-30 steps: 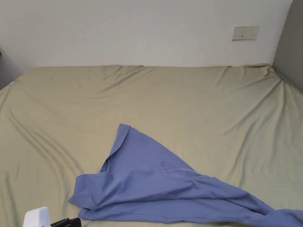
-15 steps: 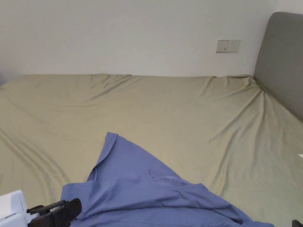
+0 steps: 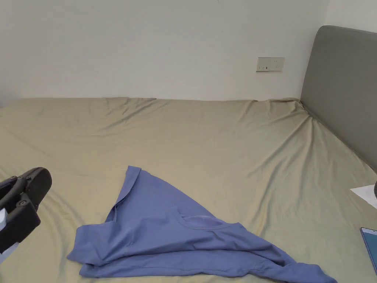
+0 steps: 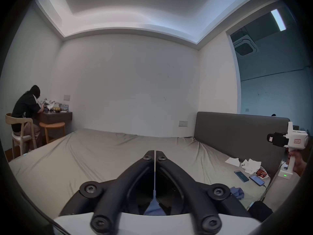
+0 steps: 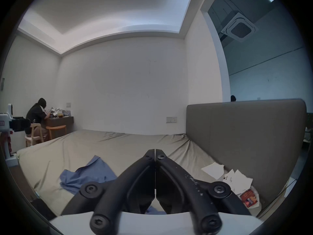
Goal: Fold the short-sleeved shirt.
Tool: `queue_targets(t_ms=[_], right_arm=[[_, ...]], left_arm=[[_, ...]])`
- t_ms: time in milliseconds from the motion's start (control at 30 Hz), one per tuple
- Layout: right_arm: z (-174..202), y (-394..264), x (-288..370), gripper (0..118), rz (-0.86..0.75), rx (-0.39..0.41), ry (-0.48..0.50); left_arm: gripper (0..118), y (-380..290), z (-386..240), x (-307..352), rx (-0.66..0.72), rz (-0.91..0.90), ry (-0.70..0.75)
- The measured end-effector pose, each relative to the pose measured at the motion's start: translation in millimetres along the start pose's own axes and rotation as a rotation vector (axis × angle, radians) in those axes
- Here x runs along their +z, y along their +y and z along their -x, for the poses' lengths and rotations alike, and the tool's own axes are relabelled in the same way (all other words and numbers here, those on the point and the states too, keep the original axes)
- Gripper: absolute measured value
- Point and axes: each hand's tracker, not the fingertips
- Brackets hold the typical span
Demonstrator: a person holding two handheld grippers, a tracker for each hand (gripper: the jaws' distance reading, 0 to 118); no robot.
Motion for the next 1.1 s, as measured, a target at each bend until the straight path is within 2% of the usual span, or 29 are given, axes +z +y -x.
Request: queue_targets(t_ms=[33,100,233,300,400,433,467,500,533,567,600,833,967,1033,1100], right_arm=[[1,-2,1,0,0.025,-0.023,0.034],[1,-6,1,0,0.038,-0.048,0.014],[0,-13,-2,0,0.056,-0.043,0.016],[-1,-17,-6,0,0.077,-0.042,0.031],[-2,-28,-17,0,0.122,-0.054,0.055],[-1,-34,-22,0,0.139,-0.056,0.053],[-1,-41,-27,0,0.164,-0.051,0.052],[-1,-47,-31,0,0.182,-0.041,0.059],[0,-55,-37,0,0.199,-0.041,0.068],[0,-63,-42,0,0.225,-0.050,0.075],[1,-70,-47,0,0.257,-0.059,0.088],[-5,-106,-84,0,0.376,-0.097,0.106],[-10,-116,-99,0,0.409,-0.118,0.106],[-12,-120,-102,0,0.421,-0.118,0.097],[-15,-122,-102,0,0.429,-0.133,0.082]], left_arm=[[0,-3,5,-2,0.012,0.020,-0.019],[0,-10,6,-1,0.041,0.041,-0.004],[0,-17,12,-12,0.062,0.116,-0.010],[0,-19,19,-31,0.101,0.151,-0.018],[0,-25,28,-89,0.134,0.293,-0.034],[9,-31,31,-112,0.159,0.326,-0.010],[28,-39,35,-140,0.187,0.370,-0.029],[59,-47,39,-166,0.188,0.423,-0.036],[98,-59,41,-197,0.190,0.500,-0.005],[114,-71,42,-229,0.170,0.568,0.020],[118,-84,44,-257,0.159,0.632,0.005],[116,-165,80,-440,0.180,0.748,0.114],[116,-192,92,-528,0.084,0.799,0.139],[116,-204,93,-556,0.019,0.805,0.179],[116,-215,92,-574,0.023,0.805,0.185]])
